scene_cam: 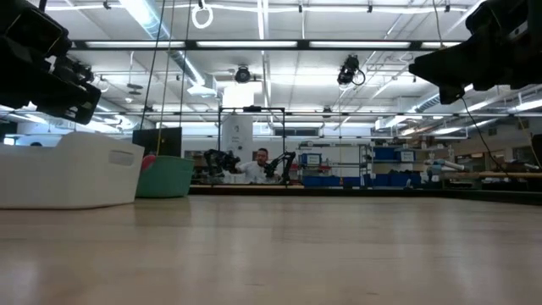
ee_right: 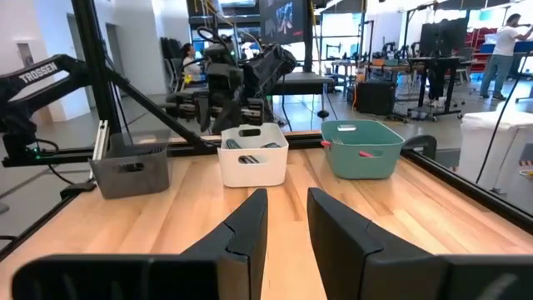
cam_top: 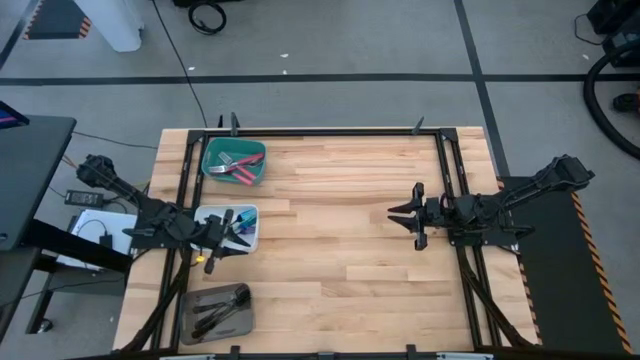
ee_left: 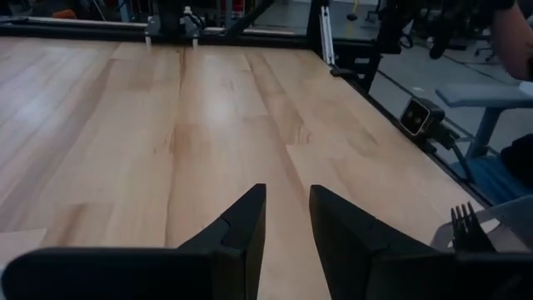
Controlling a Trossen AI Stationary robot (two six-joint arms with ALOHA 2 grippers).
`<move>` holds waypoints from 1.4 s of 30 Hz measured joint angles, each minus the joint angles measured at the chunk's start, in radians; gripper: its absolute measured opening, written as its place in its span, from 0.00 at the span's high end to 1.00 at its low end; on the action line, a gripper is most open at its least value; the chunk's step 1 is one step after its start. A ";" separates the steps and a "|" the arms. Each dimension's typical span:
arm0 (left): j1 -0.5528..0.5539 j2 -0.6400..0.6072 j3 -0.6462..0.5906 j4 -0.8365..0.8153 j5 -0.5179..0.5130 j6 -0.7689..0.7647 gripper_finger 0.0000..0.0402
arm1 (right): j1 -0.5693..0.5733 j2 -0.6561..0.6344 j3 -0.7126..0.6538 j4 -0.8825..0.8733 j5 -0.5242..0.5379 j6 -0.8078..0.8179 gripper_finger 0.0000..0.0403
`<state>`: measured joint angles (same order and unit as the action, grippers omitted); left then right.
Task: Sort silverware by color (type)
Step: Return to Home Position
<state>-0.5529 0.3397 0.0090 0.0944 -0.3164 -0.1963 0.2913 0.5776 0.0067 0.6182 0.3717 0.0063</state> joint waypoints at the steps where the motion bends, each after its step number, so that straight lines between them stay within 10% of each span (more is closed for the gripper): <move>1: 0.000 0.000 0.002 -0.001 0.000 -0.001 0.74 | 0.000 0.000 0.000 0.000 0.000 0.000 0.76; 21: 0.075 -0.103 0.000 -0.010 0.005 0.000 0.74 | -0.088 -0.195 0.000 -0.023 0.000 0.001 0.76; 42: 0.359 -0.338 -0.002 0.004 0.004 -0.001 0.74 | -0.302 -0.375 0.000 -0.460 0.000 0.000 0.76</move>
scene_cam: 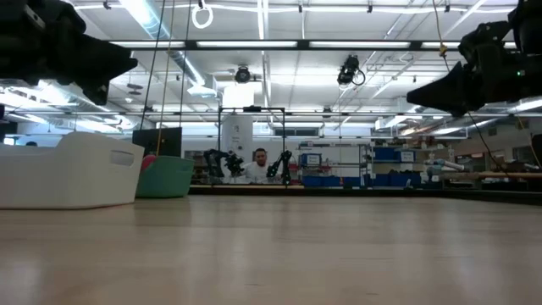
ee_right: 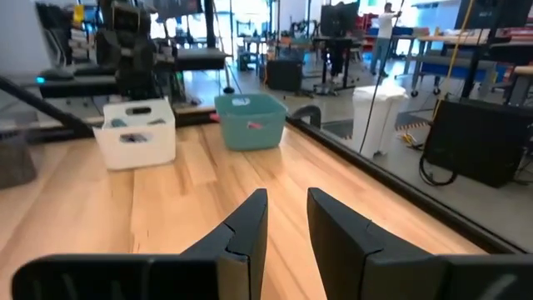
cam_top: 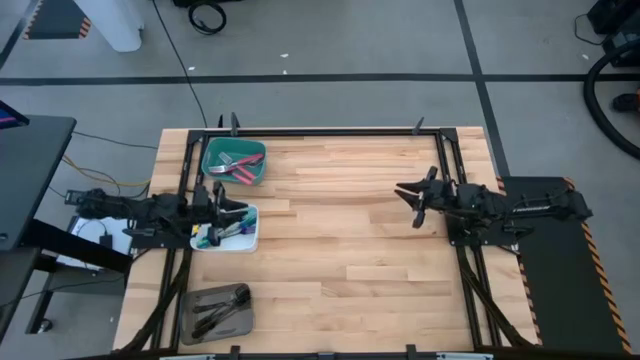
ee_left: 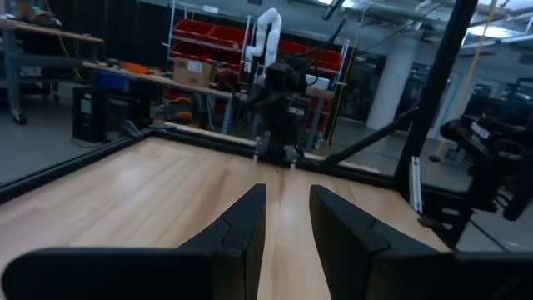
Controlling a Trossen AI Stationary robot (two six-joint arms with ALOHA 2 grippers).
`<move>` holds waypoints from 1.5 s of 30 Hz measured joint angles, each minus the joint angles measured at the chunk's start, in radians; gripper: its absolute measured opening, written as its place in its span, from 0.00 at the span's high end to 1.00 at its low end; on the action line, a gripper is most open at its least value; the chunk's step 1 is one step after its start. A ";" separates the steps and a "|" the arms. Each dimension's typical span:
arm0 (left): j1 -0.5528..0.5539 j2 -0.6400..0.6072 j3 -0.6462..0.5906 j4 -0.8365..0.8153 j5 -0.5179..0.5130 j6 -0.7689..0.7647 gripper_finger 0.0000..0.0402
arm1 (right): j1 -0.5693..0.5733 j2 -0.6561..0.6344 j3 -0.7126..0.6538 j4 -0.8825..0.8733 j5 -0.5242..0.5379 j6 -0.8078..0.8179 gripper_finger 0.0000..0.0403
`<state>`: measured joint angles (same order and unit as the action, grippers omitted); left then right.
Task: Sort silverware by color (type)
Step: Return to Home Position
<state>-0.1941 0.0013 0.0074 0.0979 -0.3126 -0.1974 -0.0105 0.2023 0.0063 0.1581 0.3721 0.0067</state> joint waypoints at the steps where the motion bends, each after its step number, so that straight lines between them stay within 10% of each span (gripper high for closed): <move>1: 0.005 0.001 0.000 0.007 0.000 0.000 0.74 | 0.000 -0.011 0.000 0.000 0.000 -0.001 0.76; 45: 0.142 0.001 -0.001 0.008 0.000 0.000 0.74 | 0.000 -0.072 0.000 -0.084 0.000 -0.002 0.76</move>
